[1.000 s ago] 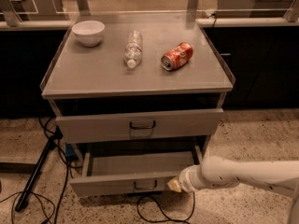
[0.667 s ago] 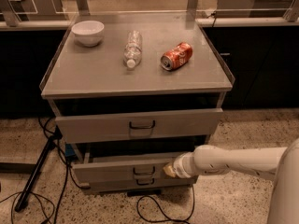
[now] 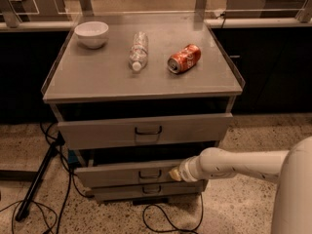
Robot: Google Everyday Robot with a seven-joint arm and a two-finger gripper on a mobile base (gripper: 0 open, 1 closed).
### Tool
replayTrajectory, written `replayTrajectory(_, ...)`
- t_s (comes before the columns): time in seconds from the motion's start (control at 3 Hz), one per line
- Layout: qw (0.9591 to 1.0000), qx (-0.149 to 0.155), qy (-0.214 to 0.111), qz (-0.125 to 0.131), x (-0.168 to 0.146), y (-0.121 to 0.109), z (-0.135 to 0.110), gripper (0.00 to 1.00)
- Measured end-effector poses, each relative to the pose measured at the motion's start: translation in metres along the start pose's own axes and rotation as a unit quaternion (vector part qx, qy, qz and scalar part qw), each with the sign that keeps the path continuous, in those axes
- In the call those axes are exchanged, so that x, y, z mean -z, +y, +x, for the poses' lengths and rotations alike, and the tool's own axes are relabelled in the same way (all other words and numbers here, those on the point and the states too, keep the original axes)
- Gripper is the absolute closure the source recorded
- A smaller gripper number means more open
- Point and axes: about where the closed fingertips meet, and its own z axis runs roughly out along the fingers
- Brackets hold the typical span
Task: Close middle drawer
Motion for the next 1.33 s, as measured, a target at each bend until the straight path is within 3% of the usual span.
replayTrajectory(0.33,0.9998,0.011,-0.018,0.006,-0.022,-0.02,-0.033,1.0)
replayTrajectory(0.67,0.9998,0.011,-0.018,0.006,-0.022,-0.02,-0.033,1.0)
replayTrajectory(1.33,0.9984,-0.049,0.025,-0.013,0.101,0.01,0.059,1.0)
